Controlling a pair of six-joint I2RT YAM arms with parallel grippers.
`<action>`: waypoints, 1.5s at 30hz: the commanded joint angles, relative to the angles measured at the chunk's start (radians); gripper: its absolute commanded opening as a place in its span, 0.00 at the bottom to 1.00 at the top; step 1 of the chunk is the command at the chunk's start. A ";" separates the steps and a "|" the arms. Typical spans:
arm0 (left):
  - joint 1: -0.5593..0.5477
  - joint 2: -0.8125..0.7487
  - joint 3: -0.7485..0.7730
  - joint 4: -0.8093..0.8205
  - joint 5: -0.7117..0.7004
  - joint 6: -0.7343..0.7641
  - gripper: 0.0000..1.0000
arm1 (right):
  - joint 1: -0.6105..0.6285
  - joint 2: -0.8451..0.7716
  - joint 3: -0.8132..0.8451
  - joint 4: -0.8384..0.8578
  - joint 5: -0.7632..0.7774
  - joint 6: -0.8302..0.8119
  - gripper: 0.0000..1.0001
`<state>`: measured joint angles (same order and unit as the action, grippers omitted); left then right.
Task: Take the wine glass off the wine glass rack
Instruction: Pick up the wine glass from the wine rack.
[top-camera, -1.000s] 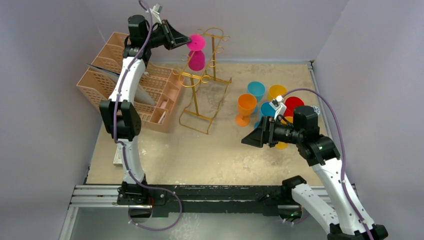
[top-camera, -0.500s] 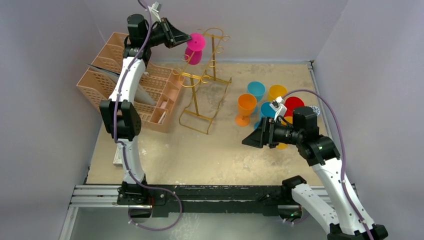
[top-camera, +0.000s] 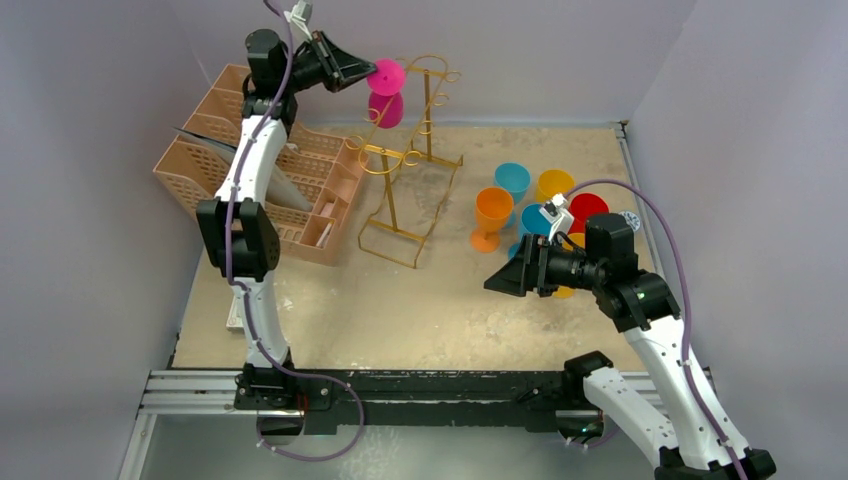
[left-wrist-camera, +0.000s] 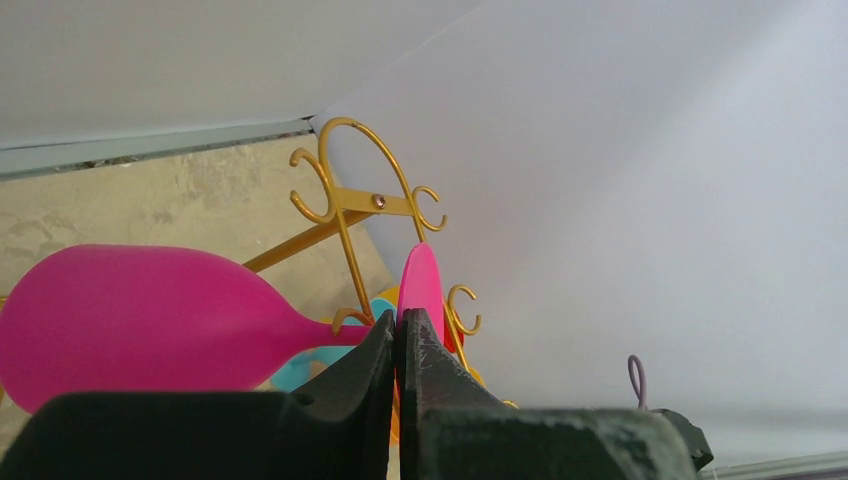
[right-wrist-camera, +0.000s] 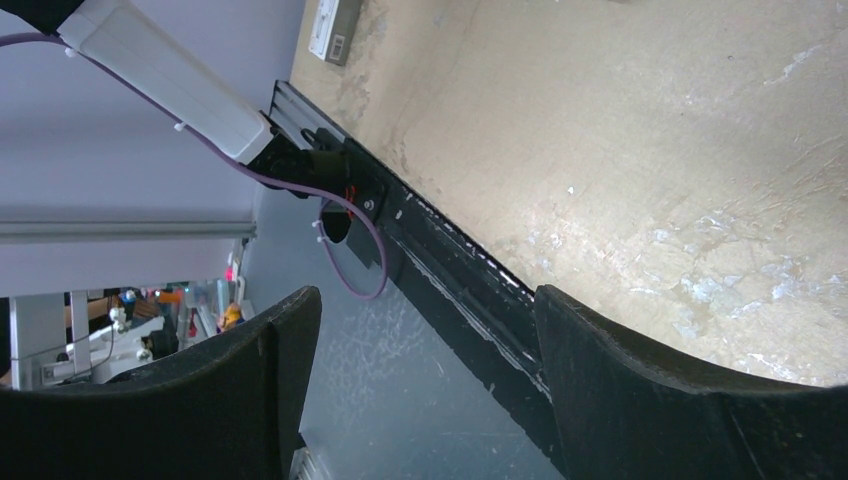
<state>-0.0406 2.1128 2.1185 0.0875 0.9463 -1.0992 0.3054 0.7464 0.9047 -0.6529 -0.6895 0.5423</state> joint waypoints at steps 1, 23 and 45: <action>0.020 -0.028 -0.007 0.056 -0.003 -0.017 0.00 | -0.003 0.009 0.029 0.007 0.006 0.006 0.80; 0.035 -0.064 -0.063 0.106 -0.071 -0.020 0.00 | -0.003 -0.007 0.008 0.022 -0.002 -0.006 0.81; 0.072 -0.097 -0.150 0.233 -0.119 -0.139 0.00 | -0.002 -0.010 0.012 0.019 0.002 0.005 0.81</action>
<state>0.0154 2.0956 1.9785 0.2466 0.8497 -1.2205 0.3054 0.7395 0.9047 -0.6487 -0.6899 0.5465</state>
